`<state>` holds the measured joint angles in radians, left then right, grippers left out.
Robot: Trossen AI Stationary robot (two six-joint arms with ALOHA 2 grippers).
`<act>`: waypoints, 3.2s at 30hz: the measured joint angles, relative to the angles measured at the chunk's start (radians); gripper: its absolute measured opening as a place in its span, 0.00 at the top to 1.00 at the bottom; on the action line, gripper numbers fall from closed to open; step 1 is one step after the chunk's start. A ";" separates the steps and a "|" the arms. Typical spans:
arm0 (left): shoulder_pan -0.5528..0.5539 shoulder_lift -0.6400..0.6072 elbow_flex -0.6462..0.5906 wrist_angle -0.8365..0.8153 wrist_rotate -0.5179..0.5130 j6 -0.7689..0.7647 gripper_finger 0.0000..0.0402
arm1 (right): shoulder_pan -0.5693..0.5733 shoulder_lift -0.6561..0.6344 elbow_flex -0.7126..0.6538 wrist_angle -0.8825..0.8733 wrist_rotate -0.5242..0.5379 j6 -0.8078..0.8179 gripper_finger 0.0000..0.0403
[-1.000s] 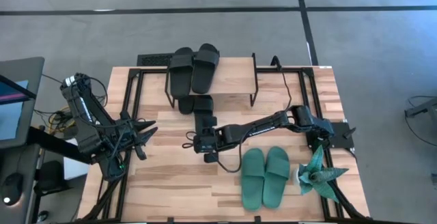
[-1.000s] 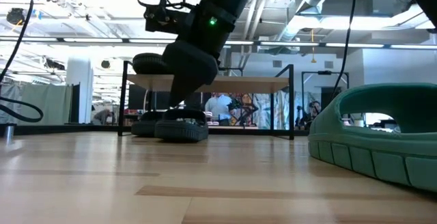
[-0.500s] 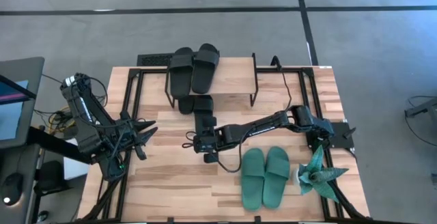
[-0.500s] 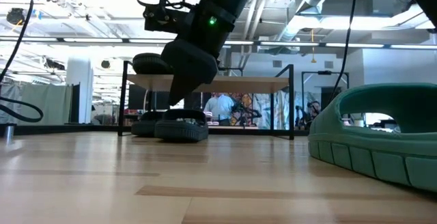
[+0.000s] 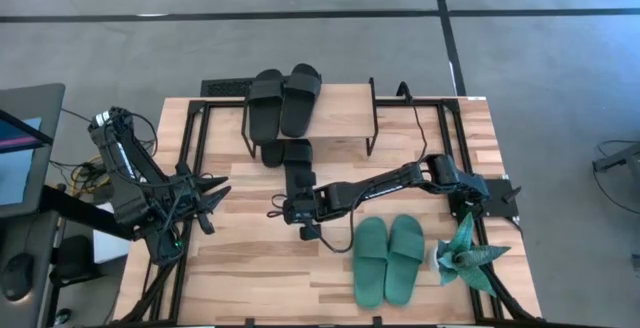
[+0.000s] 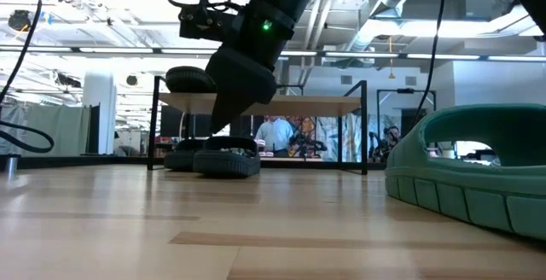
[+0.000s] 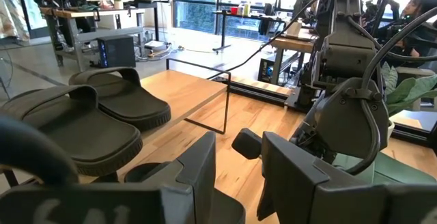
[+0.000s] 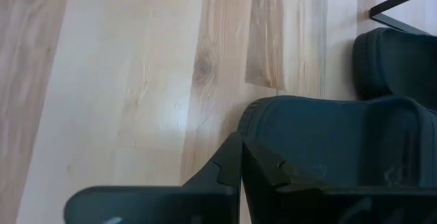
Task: Pick and place slides into the shelf
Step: Put the black slipper under the shelf
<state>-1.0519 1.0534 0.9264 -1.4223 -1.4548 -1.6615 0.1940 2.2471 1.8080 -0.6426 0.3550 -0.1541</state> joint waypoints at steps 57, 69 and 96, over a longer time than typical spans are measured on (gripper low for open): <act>0.000 0.000 0.000 -0.005 0.006 0.007 0.73 | -0.076 0.066 0.001 0.005 -0.063 -0.060 1.00; 0.000 0.000 0.000 -0.005 0.006 0.007 0.73 | -0.122 0.066 0.001 -0.012 -0.059 -0.117 1.00; 0.000 0.000 0.000 -0.001 0.006 0.007 0.73 | -0.241 0.066 0.001 0.053 -0.063 -0.281 1.00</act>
<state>-1.0520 1.0538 0.9268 -1.4231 -1.4487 -1.6547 -0.0474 2.3127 1.8088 -0.5898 0.2918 -0.4352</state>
